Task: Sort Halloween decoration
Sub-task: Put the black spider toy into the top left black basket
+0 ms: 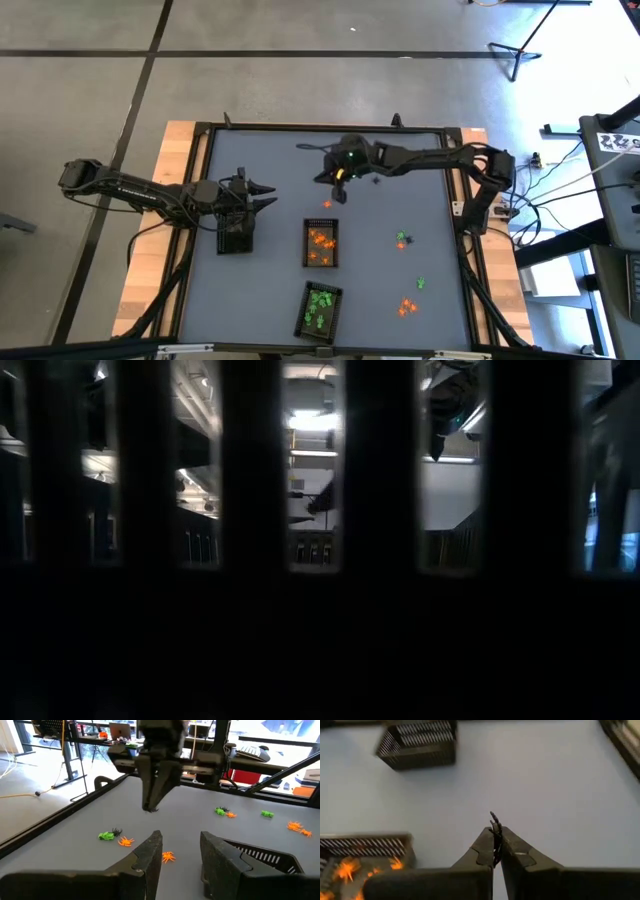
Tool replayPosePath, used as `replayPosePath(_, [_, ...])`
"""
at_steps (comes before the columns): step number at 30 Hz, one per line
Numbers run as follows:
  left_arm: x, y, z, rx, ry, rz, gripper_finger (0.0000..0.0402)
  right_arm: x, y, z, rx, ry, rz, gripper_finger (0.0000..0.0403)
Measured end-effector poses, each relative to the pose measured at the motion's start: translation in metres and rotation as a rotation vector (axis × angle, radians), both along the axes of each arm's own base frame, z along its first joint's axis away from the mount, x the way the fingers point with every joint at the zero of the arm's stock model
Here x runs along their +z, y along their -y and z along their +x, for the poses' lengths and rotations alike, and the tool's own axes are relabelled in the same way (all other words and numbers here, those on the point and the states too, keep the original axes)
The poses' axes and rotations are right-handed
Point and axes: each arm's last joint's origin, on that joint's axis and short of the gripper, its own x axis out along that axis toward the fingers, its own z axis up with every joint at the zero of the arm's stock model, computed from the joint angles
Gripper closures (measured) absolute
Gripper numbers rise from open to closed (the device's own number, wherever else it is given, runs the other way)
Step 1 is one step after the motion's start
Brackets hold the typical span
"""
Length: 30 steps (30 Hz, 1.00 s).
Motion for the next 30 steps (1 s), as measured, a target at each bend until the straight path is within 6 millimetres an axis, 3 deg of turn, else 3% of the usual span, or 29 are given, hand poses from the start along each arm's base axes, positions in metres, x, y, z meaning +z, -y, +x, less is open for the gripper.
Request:
replayPosePath(10, [-0.005, 0.000, 0.008, 0.002, -0.002, -0.007, 0.0276, 0.009, -0.026, 0.012, 0.071, 0.103, -0.022, 0.0387])
replayPosePath(23, [-0.012, 0.001, 0.032, 0.004, -0.011, -0.013, 0.0275, 0.010, -0.026, 0.013, 0.065, 0.112, -0.002, 0.0386])
replayPosePath(30, [-0.015, 0.002, 0.046, 0.004, -0.056, -0.011, 0.0215, 0.009, -0.027, 0.012, 0.064, 0.110, 0.002, 0.0386])
